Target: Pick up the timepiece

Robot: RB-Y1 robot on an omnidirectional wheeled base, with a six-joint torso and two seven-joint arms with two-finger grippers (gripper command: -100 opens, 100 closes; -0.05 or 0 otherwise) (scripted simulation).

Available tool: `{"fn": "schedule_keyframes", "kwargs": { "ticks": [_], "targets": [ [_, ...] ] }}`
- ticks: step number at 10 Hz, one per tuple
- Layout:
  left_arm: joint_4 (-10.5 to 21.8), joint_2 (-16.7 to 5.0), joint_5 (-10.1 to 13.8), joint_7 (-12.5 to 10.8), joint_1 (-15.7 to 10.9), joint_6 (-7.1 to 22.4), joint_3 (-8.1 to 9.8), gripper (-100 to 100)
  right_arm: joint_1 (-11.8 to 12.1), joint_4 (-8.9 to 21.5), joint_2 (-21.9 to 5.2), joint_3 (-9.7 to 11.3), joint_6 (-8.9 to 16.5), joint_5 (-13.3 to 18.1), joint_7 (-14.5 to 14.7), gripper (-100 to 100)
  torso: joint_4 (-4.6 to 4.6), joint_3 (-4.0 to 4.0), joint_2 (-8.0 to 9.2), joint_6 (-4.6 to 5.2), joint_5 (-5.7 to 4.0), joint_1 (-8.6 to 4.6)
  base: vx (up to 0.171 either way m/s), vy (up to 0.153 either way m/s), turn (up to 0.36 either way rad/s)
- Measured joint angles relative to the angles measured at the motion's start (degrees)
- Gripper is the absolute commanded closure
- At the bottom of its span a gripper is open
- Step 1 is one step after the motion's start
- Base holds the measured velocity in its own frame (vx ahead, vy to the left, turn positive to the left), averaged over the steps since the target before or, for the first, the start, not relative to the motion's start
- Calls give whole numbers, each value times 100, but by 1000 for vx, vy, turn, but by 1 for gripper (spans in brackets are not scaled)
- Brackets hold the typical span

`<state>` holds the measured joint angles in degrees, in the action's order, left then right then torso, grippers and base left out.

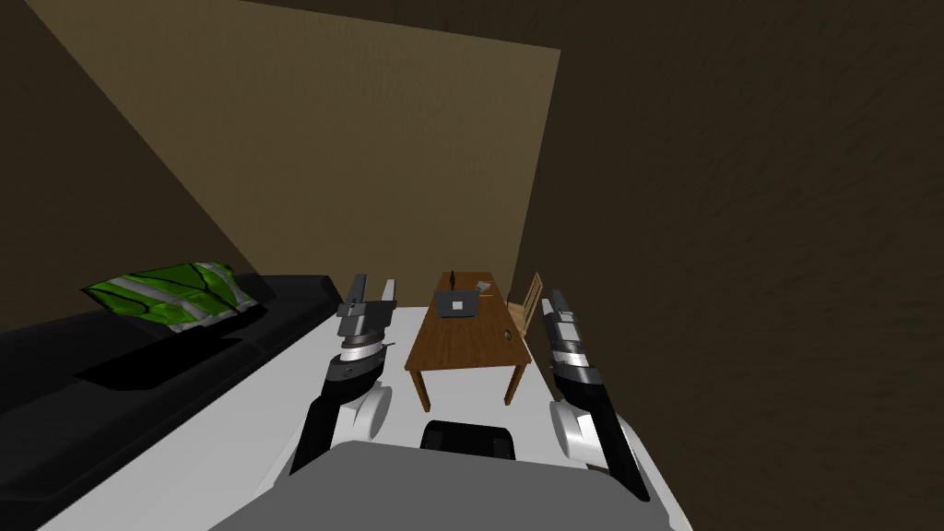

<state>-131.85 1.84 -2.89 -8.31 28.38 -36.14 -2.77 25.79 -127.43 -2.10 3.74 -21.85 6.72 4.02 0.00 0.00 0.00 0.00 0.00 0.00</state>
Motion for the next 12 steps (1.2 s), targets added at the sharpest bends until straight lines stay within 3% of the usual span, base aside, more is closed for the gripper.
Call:
{"fn": "schedule_keyframes", "kwargs": {
  "ticks": [4,12],
  "targets": [
    [0,0,0,0,0,0,0,0,-209,380,-301,-125,213,-155,-385,-100,-1,-3,-6,0,0,0,12,6,18],
    [0,0,0,0,0,0,0,0,-838,1449,-580,-561,824,-651,-1587,-100,-2,-5,-9,0,1,3,17,9,25]
  ]
}}
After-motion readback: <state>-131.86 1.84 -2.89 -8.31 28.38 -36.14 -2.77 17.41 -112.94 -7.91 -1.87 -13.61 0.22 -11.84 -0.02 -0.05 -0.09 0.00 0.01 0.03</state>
